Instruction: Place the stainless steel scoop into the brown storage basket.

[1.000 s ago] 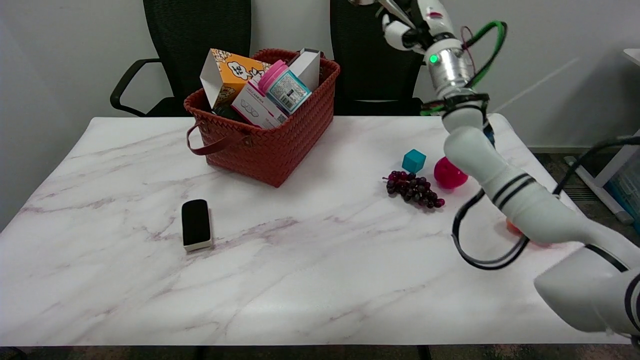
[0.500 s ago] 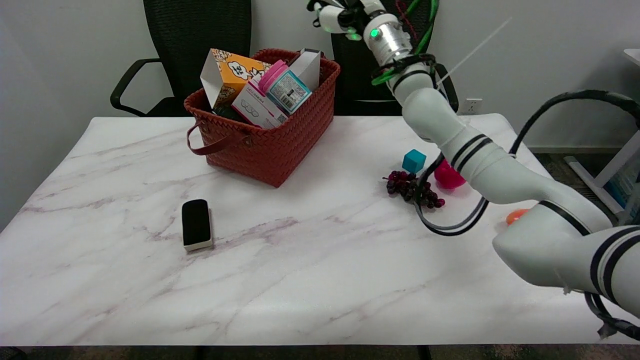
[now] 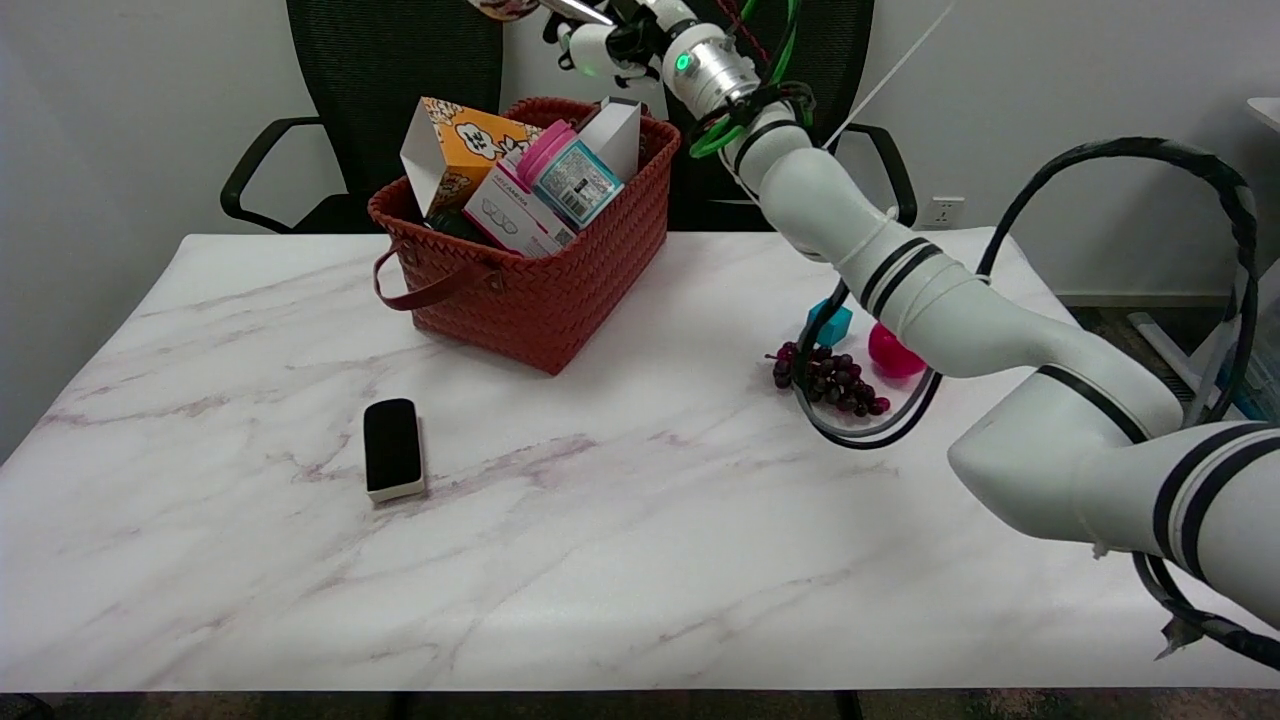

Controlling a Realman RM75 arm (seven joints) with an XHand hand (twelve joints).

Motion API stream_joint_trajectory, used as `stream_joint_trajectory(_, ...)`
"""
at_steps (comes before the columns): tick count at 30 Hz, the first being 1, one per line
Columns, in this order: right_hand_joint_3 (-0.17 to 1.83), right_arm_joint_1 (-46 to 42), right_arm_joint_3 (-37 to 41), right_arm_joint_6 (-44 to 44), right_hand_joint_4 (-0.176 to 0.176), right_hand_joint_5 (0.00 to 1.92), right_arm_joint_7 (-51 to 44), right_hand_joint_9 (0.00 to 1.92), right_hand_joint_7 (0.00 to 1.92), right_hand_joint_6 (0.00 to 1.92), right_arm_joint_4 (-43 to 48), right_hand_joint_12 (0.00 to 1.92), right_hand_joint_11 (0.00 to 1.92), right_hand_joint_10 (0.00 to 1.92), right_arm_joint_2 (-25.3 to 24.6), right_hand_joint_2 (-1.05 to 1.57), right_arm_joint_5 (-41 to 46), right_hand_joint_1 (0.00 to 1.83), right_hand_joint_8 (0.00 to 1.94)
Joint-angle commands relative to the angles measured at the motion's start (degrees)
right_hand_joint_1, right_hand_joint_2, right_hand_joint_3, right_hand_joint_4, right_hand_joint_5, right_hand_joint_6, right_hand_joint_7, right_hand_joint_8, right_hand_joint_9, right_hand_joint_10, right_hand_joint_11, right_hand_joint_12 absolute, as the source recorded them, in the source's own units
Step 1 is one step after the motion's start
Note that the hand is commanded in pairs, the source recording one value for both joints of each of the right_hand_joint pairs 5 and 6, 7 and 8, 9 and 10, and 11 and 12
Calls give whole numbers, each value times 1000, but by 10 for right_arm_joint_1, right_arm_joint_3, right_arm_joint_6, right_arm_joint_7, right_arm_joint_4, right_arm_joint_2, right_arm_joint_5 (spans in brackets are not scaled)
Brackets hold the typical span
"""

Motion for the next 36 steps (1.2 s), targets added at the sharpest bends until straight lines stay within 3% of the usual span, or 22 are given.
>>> stream_joint_trajectory(1, 934, 32, -23, -39, 0, 1920, -38, 1920, 1920, 1920, -116, 1920, 1920, 1920, -38, 1571, 8, 860, 1920)
stream_joint_trajectory(32, 783, 17, 21, -40, 0, 1920, -148, 1920, 1920, 1920, -114, 1885, 1885, 1920, -21, 1571, 8, 841, 1920)
stream_joint_trajectory(33, 777, 17, 22, -40, 0, 1875, -148, 1920, 1920, 1875, -112, 1861, 1861, 1920, -20, 1571, 8, 842, 1920)
stream_joint_trajectory(35, 841, 15, 24, -40, 0, 1492, -148, 1920, 1920, 1492, -107, 1738, 1738, 1920, -17, 1570, 9, 779, 1920)
stream_joint_trajectory(36, 950, 14, 24, -40, 0, 1301, -148, 1863, 1812, 1301, -105, 1596, 1596, 1863, -16, 1369, 9, 808, 1812)
